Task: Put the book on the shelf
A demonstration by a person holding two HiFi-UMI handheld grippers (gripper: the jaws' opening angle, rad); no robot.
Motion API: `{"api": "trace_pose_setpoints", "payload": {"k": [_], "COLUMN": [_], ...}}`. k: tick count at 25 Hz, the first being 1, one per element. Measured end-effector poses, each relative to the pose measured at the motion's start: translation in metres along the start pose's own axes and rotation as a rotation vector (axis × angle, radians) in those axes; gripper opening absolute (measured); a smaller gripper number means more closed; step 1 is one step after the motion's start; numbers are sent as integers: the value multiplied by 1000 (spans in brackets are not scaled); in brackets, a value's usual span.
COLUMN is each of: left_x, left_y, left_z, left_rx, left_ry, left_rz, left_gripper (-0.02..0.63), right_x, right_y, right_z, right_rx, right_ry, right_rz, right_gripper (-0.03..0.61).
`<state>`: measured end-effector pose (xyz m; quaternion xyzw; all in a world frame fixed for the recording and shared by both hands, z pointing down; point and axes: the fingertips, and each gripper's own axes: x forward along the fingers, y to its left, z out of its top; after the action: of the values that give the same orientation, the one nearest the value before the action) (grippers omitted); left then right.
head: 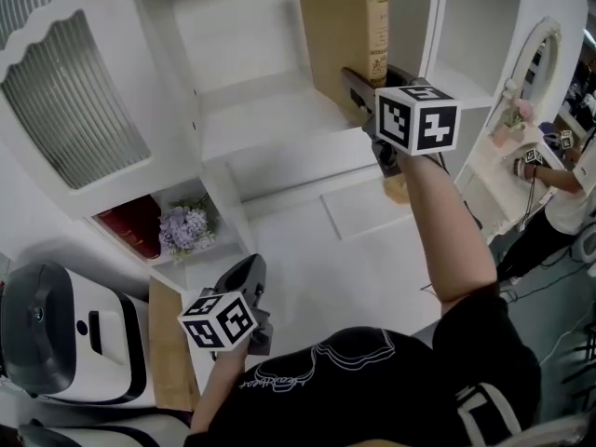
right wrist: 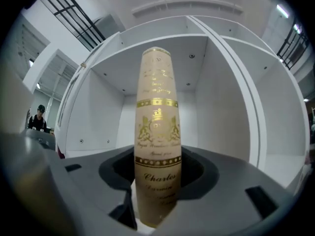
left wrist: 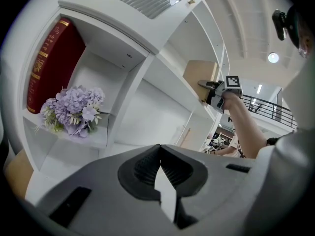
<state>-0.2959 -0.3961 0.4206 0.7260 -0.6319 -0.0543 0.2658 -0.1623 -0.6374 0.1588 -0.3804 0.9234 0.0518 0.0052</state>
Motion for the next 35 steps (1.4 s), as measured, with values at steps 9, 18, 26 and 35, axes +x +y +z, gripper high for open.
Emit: {"api": "trace_pose_setpoints", "payload": {"k": [9, 18, 26, 35], "left_x": [-10, -27, -45, -82], "left_y": [-8, -31, -60, -85], "left_z": [-1, -3, -15, -29], "left_rx": [6, 37, 75, 105], "left_ry": [-16, -18, -8, -21], "left_rz": [3, -7, -36, -57], "left_gripper": [2, 2, 2, 2], "right_x": [4, -44, -133, -214], "right_y": [-10, -11, 55, 148], "right_z": [-7, 14, 9, -81], "right_rx": [95, 135, 52, 111], "right_ry": [62, -87, -166, -41], "right_rz": [50, 29, 178, 355], "right_gripper": [258, 342, 267, 8]}}
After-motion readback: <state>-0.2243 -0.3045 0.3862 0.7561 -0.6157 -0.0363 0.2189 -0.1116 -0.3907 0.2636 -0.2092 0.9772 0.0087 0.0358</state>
